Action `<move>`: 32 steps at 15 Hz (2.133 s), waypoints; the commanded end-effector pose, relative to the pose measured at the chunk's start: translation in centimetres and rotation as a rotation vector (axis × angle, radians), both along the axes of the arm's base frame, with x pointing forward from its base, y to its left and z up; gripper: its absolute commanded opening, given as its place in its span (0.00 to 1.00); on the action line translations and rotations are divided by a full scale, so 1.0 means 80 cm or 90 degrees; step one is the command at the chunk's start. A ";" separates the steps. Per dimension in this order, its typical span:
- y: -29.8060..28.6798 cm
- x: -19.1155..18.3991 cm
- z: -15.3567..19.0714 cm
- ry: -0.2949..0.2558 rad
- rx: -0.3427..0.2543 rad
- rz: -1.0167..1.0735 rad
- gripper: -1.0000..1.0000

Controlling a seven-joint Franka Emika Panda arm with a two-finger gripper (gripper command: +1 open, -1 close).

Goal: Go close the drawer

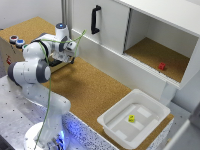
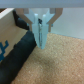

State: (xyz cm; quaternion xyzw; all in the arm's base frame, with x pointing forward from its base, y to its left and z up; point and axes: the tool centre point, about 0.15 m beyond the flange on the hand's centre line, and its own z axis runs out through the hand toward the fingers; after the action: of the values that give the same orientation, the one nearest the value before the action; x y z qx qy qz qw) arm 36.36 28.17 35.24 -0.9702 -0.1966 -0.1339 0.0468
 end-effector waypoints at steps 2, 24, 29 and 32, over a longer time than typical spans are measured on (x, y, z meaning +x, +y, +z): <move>-0.047 0.001 -0.001 0.026 -0.055 -0.070 0.00; -0.560 -0.140 0.019 0.035 -0.191 -0.264 1.00; -0.673 -0.144 0.046 0.011 -0.182 -0.281 1.00; -0.733 -0.134 0.056 0.032 -0.162 -0.342 1.00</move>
State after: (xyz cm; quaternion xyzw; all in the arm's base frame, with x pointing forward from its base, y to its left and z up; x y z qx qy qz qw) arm 25.51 -21.99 38.80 -0.9860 0.0269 -0.0791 -0.1443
